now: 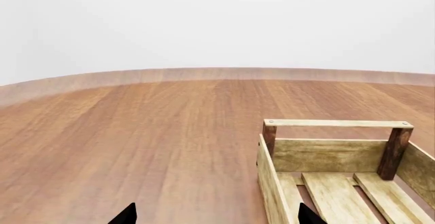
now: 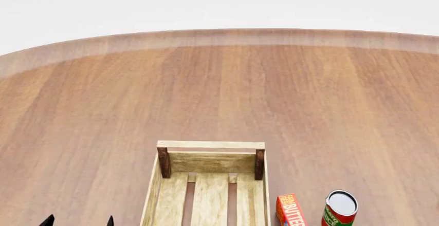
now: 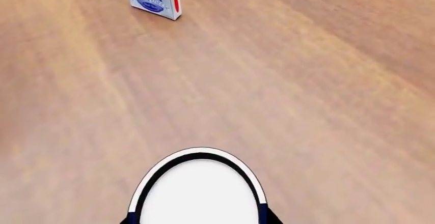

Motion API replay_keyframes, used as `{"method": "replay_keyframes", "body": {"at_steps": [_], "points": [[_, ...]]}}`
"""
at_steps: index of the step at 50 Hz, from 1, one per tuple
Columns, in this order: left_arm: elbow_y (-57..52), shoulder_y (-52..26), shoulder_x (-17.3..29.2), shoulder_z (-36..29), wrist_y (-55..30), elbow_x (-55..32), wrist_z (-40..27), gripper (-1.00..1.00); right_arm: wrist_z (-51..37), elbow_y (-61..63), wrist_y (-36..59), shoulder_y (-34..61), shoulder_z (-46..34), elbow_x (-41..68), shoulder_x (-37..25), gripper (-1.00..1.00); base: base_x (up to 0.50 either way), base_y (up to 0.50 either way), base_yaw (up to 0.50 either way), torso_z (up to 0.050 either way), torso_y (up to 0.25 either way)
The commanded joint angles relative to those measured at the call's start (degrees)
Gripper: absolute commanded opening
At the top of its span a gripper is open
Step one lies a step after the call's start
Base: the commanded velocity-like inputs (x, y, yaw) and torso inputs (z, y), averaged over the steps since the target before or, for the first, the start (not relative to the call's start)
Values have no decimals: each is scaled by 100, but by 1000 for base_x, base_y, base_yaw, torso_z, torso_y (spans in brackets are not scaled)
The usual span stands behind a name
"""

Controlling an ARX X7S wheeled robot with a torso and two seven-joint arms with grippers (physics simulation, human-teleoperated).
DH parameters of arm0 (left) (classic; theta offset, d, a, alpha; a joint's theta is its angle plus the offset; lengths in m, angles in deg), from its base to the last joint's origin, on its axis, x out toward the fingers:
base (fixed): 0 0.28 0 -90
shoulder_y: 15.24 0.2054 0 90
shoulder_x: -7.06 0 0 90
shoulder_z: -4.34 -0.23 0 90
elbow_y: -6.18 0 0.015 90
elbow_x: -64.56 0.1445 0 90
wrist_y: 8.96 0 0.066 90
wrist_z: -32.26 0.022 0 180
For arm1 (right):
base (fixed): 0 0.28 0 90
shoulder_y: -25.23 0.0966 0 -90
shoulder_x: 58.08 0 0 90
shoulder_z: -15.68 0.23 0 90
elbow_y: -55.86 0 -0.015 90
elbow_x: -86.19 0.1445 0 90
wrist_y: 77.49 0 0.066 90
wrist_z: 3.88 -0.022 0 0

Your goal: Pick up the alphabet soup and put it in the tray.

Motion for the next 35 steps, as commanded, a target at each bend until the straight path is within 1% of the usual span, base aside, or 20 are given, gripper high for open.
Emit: {"method": "replay_keyframes", "body": {"at_steps": [1,10,14,27,35], "points": [[4,-7,15,-26,6,-16,-25,100,4,266,118,-71,-12,72,-1,-100,0,0,0,0,0],[11,-15,28,-41,10,-35,-41,100,-25,1160,462,-291,-205,223,-9,-100,0,0,0,0,1],[8,-12,35,-55,18,-29,-53,100,5,1348,573,-310,-279,273,-61,-100,0,0,0,0,0],[6,-17,59,-81,25,-54,-68,100,-139,2863,1139,-354,-364,848,-85,-100,0,0,0,0,0],[-4,-14,70,-102,36,-55,-79,100,-210,3760,1590,-237,-598,1143,-365,-100,0,0,0,0,1]]}}
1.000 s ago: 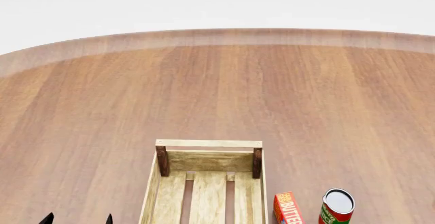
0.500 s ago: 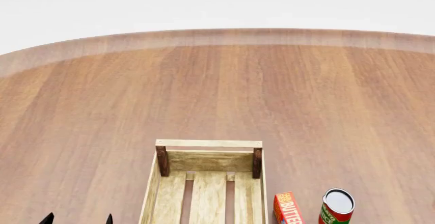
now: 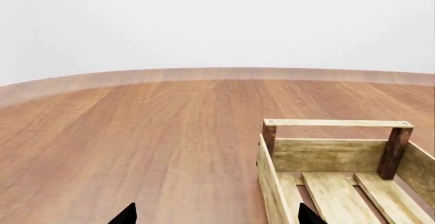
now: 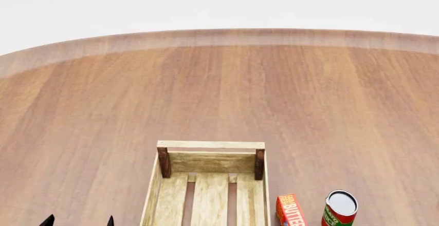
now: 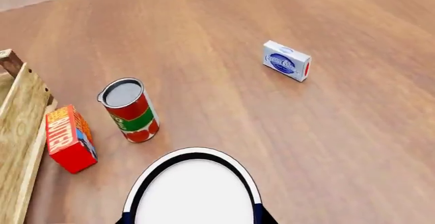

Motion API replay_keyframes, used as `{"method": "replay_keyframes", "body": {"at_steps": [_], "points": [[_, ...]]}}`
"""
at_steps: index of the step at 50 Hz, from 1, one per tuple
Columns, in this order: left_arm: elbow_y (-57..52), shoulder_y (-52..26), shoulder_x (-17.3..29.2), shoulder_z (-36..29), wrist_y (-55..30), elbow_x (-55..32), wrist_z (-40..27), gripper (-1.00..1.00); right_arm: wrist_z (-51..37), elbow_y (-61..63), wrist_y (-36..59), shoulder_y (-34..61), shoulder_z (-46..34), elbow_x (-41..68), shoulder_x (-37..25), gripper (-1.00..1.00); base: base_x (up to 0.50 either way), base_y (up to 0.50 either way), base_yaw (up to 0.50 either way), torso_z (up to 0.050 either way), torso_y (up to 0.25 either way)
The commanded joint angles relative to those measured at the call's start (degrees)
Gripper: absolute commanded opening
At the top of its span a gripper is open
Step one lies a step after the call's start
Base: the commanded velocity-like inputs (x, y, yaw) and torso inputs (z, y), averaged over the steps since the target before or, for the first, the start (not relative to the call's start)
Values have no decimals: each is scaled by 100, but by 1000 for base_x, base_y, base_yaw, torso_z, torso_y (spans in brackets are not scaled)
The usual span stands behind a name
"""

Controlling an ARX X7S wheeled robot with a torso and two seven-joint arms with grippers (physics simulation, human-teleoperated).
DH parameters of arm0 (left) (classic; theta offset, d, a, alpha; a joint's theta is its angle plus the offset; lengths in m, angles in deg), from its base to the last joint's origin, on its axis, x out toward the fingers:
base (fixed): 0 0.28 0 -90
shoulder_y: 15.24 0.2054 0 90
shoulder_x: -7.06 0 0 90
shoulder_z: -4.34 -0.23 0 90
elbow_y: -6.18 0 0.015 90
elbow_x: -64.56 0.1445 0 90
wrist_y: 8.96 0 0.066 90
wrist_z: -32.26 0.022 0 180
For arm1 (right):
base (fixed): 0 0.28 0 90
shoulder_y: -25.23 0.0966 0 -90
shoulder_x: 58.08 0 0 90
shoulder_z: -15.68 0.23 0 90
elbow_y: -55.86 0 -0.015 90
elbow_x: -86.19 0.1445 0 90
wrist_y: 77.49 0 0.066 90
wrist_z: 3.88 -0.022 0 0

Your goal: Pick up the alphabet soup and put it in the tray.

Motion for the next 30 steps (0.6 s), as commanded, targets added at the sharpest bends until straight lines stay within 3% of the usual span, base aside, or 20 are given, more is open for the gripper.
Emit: {"method": "replay_keyframes", "body": {"at_steps": [1,30], "points": [[-9,4,19,-29,16,-6,-18,100,-28,1200,518,131,-247,305,-262,-100,0,0,0,0,0],[16,-28,57,-81,41,-56,-56,100,-850,2031,2250,1950,-1457,1228,-517,-100,0,0,0,0,0]]}}
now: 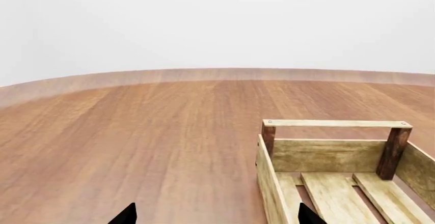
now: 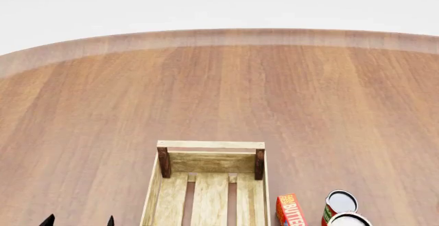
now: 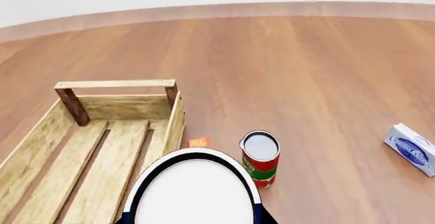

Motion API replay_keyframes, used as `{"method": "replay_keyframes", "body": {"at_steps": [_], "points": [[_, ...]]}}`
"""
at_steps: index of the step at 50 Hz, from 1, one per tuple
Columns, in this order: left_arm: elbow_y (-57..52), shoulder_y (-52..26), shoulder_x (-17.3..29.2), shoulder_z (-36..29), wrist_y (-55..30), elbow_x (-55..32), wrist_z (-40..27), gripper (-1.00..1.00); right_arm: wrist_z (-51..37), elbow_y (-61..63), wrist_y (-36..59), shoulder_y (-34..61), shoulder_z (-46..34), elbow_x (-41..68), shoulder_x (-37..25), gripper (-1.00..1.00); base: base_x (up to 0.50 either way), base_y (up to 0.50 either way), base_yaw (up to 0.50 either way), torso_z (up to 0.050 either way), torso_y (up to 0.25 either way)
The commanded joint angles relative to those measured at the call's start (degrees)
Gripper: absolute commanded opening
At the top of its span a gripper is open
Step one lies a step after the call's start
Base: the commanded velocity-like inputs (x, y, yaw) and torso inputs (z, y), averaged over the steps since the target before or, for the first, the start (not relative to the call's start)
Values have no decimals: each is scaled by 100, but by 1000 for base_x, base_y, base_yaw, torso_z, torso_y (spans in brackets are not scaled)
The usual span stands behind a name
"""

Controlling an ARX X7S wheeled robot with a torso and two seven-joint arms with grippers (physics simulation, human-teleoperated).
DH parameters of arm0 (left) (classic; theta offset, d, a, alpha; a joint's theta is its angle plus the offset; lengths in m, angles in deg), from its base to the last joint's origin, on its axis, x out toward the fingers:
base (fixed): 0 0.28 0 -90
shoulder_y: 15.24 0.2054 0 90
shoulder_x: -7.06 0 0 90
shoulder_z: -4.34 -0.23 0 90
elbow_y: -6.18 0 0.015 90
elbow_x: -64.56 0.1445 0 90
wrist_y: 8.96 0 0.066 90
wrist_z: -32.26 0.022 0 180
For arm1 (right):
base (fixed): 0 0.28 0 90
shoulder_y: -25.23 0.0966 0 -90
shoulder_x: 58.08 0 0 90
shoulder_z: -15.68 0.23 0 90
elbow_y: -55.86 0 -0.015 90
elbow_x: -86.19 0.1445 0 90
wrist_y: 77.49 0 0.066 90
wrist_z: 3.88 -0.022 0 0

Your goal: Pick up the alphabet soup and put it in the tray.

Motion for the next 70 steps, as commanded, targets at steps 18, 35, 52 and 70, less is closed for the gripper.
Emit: {"method": "replay_keyframes", "body": {"at_steps": [18,35,52,70], "points": [[18,-8,40,-76,78,20,-60,100,-254,-41,979,1514,-1286,309,210,-100,0,0,0,0,1],[7,-4,72,-121,106,21,-96,100,126,-639,941,2387,-2178,81,363,-100,0,0,0,0,1],[27,-15,94,-153,117,-8,-121,100,240,-1101,706,2814,-2766,-286,605,-100,0,0,0,0,1],[54,-39,120,-183,137,-42,-133,100,161,-1333,568,2925,-2867,-405,732,-100,0,0,0,1,1]]}}
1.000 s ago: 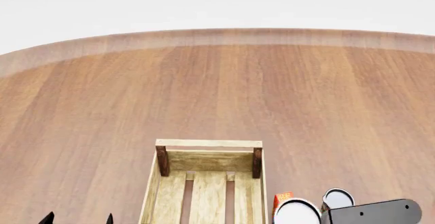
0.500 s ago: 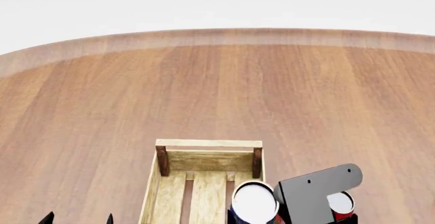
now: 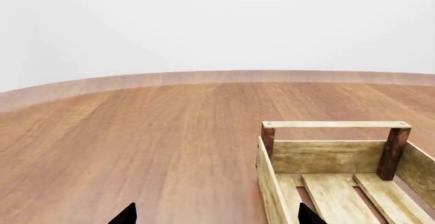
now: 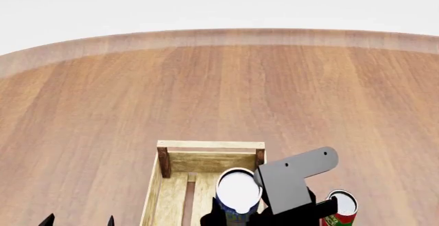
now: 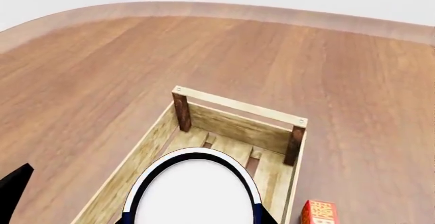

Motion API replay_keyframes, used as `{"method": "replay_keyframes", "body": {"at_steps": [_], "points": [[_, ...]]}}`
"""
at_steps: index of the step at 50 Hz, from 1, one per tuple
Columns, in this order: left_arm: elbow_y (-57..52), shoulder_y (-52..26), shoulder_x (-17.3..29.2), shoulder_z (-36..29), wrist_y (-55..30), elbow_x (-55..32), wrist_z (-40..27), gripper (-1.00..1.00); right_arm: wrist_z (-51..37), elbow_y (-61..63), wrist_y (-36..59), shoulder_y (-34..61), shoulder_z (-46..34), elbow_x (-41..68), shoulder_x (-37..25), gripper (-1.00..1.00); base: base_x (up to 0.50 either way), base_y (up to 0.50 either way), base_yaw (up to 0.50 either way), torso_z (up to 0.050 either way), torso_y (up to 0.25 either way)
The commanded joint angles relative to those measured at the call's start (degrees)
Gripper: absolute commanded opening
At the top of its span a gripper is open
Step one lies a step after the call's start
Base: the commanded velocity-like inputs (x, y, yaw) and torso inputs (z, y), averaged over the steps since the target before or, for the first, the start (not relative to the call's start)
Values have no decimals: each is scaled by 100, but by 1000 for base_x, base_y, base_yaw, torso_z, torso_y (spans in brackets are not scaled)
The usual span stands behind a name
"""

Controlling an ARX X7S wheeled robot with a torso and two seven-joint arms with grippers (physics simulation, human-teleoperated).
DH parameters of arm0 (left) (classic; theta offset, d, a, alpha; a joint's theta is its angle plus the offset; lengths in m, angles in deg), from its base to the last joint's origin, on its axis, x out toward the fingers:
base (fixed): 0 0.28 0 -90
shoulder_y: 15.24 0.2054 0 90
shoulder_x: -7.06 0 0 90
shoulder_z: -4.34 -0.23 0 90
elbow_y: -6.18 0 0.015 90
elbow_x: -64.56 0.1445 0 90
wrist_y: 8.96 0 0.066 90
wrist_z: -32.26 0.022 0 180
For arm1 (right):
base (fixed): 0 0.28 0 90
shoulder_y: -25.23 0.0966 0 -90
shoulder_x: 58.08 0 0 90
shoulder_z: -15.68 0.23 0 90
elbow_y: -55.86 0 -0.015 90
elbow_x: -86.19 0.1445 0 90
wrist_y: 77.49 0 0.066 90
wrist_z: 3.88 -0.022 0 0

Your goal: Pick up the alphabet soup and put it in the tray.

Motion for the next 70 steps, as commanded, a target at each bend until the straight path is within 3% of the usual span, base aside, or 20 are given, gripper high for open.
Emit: {"method": "replay_keyframes", "body": {"at_steps": [1,14,24,70], "points": [[22,-15,14,-19,16,-20,-9,100,-10,-8,-29,71,-32,-71,50,-100,0,0,0,0,0],[25,-21,30,-43,24,-38,-28,100,-29,-14,-46,75,-47,-47,36,-100,0,0,0,0,1],[69,-39,49,-41,53,-46,-45,100,847,-1660,-939,760,-905,-773,435,-100,0,0,0,0,0],[49,-36,100,-136,132,-42,-123,100,2179,-5345,-2531,1761,-1881,-1633,1471,-100,0,0,0,0,1]]}}
